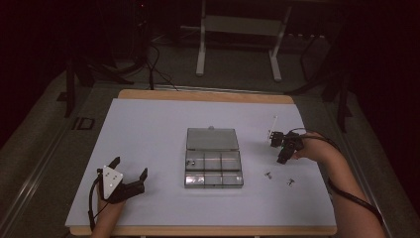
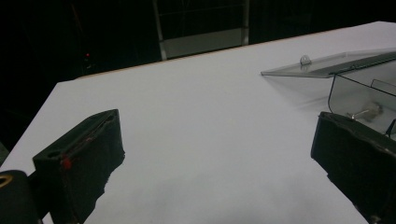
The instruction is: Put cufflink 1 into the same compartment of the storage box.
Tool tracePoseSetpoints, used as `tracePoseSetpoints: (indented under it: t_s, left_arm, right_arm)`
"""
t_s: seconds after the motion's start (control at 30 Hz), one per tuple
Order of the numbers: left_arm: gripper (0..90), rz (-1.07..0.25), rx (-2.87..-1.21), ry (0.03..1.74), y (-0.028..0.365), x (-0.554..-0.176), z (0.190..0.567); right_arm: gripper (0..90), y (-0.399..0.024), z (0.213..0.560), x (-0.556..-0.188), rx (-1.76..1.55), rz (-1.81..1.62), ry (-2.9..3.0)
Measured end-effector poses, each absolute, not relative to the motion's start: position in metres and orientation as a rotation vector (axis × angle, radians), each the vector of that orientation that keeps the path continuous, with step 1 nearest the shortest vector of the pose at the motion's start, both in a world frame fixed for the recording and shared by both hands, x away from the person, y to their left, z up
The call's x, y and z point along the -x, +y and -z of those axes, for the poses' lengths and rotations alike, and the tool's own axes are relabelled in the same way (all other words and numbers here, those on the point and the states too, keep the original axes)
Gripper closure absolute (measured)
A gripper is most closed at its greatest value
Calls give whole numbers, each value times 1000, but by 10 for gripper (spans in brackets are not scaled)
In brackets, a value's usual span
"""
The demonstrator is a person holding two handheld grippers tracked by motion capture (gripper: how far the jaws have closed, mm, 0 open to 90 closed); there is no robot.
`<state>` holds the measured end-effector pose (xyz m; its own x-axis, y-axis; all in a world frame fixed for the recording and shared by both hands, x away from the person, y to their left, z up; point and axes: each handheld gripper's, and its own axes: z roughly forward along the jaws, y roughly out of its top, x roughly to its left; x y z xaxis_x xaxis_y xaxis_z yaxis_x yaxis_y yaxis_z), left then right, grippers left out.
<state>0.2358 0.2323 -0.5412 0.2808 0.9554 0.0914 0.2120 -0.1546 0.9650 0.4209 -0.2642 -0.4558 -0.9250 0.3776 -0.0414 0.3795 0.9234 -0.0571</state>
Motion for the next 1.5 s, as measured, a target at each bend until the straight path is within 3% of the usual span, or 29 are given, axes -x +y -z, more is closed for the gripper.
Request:
tracePoseSetpoints:
  t_s: [0.73,1.5]
  left_arm:
    - [34,-969,-1593,1097,232,-236,541]
    - [34,-968,-1601,1082,232,-235,541]
  right_arm:
    - [730,-214,428,-400,-299,36,3084]
    - [730,-134,417,-390,-84,2,3102]
